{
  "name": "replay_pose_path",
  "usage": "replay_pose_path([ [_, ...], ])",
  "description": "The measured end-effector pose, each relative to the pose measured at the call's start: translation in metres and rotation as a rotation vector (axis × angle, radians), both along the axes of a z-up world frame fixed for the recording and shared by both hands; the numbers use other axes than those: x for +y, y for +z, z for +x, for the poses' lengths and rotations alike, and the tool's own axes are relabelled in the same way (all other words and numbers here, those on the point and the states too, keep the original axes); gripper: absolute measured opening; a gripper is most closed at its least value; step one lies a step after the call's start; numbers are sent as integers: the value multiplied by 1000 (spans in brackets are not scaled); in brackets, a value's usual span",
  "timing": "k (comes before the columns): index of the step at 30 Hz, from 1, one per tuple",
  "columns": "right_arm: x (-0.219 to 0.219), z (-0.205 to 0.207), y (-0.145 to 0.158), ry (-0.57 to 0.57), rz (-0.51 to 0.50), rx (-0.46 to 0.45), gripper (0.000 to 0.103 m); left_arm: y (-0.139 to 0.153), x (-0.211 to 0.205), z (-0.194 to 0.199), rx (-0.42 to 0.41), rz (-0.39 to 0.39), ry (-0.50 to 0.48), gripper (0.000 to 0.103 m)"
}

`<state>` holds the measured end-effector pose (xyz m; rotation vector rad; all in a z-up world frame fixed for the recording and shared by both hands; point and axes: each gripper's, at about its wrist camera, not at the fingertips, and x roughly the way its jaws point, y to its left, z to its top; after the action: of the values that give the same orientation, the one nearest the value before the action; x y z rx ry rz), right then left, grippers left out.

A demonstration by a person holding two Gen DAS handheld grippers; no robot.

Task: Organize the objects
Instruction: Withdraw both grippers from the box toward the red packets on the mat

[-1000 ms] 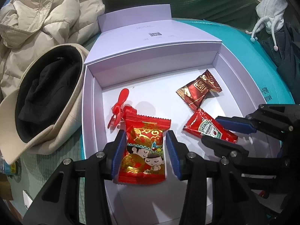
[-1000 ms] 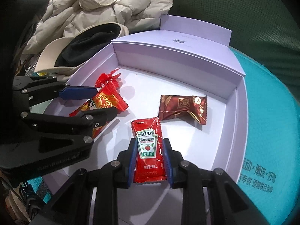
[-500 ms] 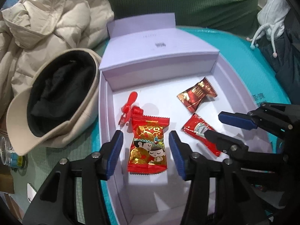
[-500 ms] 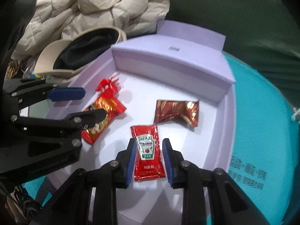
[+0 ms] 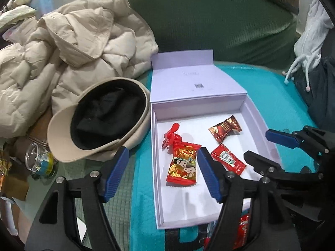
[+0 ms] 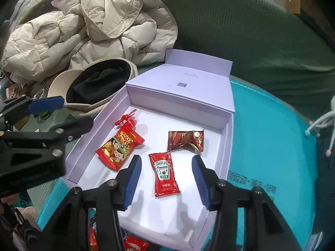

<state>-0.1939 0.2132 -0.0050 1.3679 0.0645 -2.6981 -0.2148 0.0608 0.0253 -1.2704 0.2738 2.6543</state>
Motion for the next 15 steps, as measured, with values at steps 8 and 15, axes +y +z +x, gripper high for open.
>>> replay_pose_path([
  [8, -7, 30, 37, -9, 74, 96, 56, 28, -7, 26, 61, 6, 40, 73],
  [15, -16, 55, 62, 19, 94, 155, 60, 41, -15, 48, 60, 29, 58, 75],
])
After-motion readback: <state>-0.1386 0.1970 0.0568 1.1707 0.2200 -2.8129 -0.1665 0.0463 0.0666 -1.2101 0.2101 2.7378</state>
